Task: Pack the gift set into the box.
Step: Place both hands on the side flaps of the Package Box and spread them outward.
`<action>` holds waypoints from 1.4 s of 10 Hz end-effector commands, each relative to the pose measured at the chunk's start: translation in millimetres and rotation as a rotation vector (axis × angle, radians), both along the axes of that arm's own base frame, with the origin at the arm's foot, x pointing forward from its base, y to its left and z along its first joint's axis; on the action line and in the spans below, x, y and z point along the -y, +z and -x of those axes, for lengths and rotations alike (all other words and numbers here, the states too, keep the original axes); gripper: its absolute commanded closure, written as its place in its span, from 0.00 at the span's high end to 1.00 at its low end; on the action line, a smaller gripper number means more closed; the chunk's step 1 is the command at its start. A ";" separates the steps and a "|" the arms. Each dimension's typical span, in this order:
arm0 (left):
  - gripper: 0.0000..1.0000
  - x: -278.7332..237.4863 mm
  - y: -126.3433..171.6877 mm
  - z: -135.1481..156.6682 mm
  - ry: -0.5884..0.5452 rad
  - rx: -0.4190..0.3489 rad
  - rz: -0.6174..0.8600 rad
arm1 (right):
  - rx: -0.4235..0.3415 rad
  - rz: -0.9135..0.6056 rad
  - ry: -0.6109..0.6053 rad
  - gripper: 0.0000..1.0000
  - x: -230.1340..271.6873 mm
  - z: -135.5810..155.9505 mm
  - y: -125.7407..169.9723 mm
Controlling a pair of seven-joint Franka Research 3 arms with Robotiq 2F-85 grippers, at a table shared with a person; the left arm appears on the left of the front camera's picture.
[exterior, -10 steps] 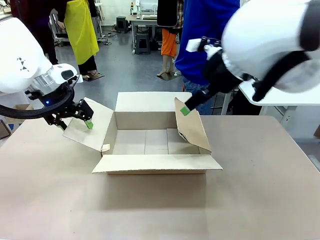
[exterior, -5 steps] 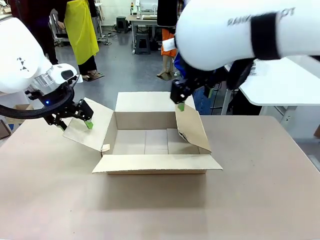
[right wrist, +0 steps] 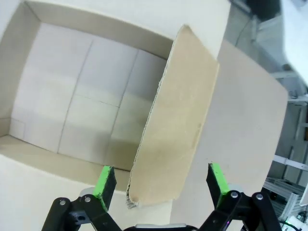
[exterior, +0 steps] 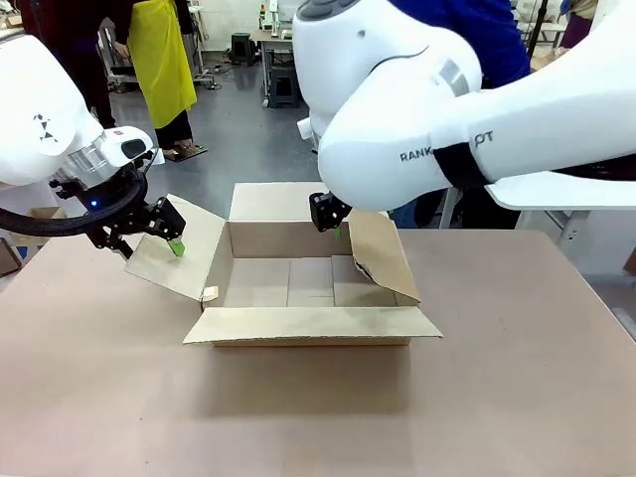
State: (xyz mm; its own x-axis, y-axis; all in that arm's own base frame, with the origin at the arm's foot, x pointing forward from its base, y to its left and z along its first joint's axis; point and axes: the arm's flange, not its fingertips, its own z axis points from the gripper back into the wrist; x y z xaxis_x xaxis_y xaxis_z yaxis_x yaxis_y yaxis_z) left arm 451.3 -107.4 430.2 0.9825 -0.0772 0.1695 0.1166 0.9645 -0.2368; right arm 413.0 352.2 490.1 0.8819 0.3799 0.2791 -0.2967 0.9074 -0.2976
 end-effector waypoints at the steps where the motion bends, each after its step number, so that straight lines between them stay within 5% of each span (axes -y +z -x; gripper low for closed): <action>1: 1.00 -1.0 2.2 0.9 0.010 0.002 -0.018 | -0.013 -0.040 0.019 1.00 7.6 8.3 24.1; 4: 1.00 -1.0 2.2 0.9 0.010 0.002 -0.018 | 0.008 0.015 -0.051 1.00 -26.6 -6.9 -22.4; 8: 1.00 -1.0 2.2 0.9 0.010 0.002 -0.018 | -0.026 0.113 -0.319 1.00 -23.2 -34.2 -78.1; 14: 1.00 -1.0 2.2 0.9 0.010 0.002 -0.018 | -0.007 0.096 -0.493 1.00 67.0 -16.1 -51.8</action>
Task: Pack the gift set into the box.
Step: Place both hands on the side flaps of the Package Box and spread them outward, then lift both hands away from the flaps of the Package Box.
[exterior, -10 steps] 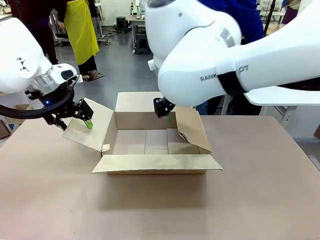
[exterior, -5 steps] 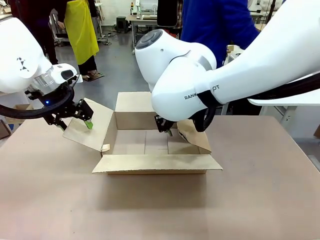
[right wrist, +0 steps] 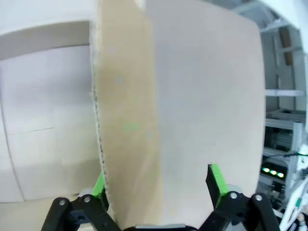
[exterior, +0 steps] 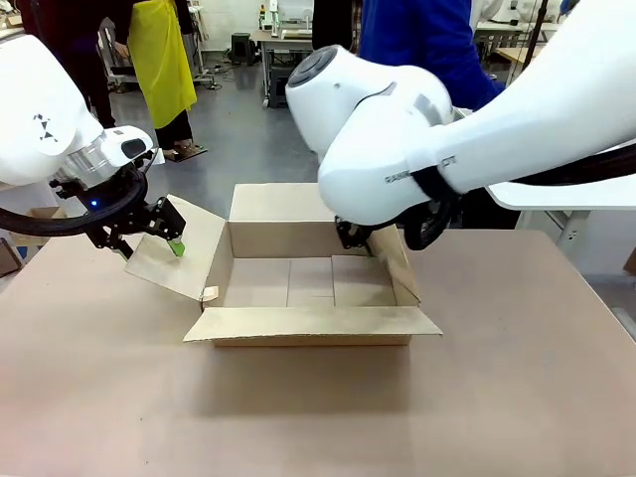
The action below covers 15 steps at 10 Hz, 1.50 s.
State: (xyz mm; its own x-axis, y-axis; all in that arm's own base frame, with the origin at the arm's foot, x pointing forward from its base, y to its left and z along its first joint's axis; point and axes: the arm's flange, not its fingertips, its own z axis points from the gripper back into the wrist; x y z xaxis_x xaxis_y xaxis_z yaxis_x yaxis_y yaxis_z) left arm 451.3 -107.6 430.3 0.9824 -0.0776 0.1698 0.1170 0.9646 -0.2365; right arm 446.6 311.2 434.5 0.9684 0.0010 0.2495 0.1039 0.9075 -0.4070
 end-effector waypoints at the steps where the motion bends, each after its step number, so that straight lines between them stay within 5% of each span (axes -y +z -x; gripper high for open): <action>1: 1.00 -1.2 2.1 0.9 0.010 0.002 -0.018 | -0.009 -0.057 -0.067 1.00 47.8 23.0 8.0; 5: 1.00 -1.2 2.1 0.9 0.010 0.002 -0.018 | -0.069 -0.444 -0.024 1.00 161.2 26.5 -4.5; 8: 1.00 -1.2 2.1 0.9 0.010 0.002 -0.018 | -0.038 -0.742 0.067 1.00 216.2 22.4 -35.5; 9: 1.00 -1.2 2.1 0.9 0.010 0.002 -0.018 | 0.002 -0.520 -0.042 1.00 191.2 17.5 -11.8; 15: 1.00 -1.2 2.1 0.9 0.010 0.002 -0.018 | 0.002 -0.520 -0.042 1.00 191.2 17.5 -11.8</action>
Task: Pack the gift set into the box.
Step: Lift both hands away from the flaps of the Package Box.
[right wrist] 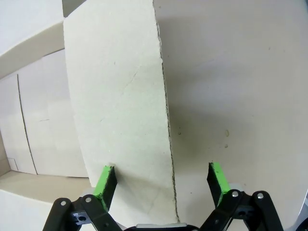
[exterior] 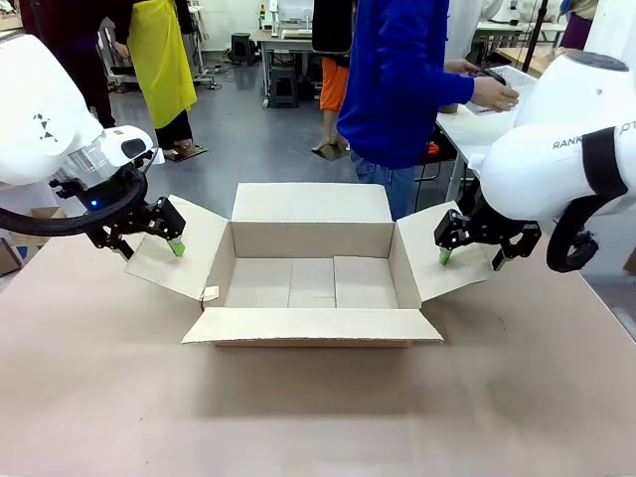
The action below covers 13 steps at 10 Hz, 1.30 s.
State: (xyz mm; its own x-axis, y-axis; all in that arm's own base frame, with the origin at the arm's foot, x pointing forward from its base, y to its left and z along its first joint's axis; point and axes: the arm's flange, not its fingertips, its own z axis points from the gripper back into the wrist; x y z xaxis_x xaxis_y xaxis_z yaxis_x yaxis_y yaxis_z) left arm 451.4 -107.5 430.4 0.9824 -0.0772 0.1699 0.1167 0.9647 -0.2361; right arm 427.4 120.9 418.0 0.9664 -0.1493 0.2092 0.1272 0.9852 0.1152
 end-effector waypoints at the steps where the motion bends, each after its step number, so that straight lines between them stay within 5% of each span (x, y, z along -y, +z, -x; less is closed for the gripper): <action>1: 1.00 -1.1 2.0 1.0 0.010 0.002 -0.017 | -0.004 0.019 -0.018 1.00 0.9 -1.6 4.7; 13: 1.00 -1.1 2.0 1.0 0.010 0.002 -0.017 | -0.004 0.019 -0.018 1.00 0.9 -1.6 4.7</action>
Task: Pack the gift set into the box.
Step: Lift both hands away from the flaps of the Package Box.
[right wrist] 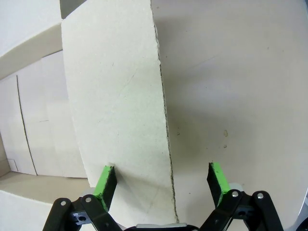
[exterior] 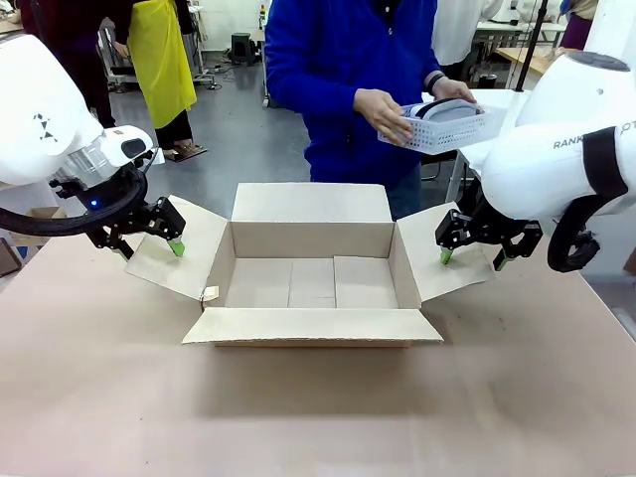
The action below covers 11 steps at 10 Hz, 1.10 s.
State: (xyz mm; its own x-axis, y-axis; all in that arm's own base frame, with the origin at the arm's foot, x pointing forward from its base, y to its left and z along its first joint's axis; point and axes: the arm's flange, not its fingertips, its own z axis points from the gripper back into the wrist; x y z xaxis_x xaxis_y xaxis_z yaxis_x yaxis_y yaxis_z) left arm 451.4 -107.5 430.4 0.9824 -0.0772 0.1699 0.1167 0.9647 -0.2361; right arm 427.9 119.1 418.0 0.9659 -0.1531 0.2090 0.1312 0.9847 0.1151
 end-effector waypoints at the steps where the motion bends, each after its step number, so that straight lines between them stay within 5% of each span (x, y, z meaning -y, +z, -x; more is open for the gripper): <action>1: 1.00 -1.1 2.0 1.0 0.010 0.002 -0.017 | -0.004 0.018 -0.014 1.00 -0.8 -1.2 4.7; 11: 1.00 -1.1 2.0 1.0 0.010 0.002 -0.017 | -0.004 0.018 -0.014 1.00 -0.8 -1.2 4.7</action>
State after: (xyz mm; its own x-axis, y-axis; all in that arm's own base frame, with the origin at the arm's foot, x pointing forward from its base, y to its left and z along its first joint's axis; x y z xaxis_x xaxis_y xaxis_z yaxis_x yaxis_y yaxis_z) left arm 451.4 -107.5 430.4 0.9824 -0.0772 0.1699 0.1167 0.9647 -0.2361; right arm 427.9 119.1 418.0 0.9659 -0.1532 0.2090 0.1313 0.9846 0.1151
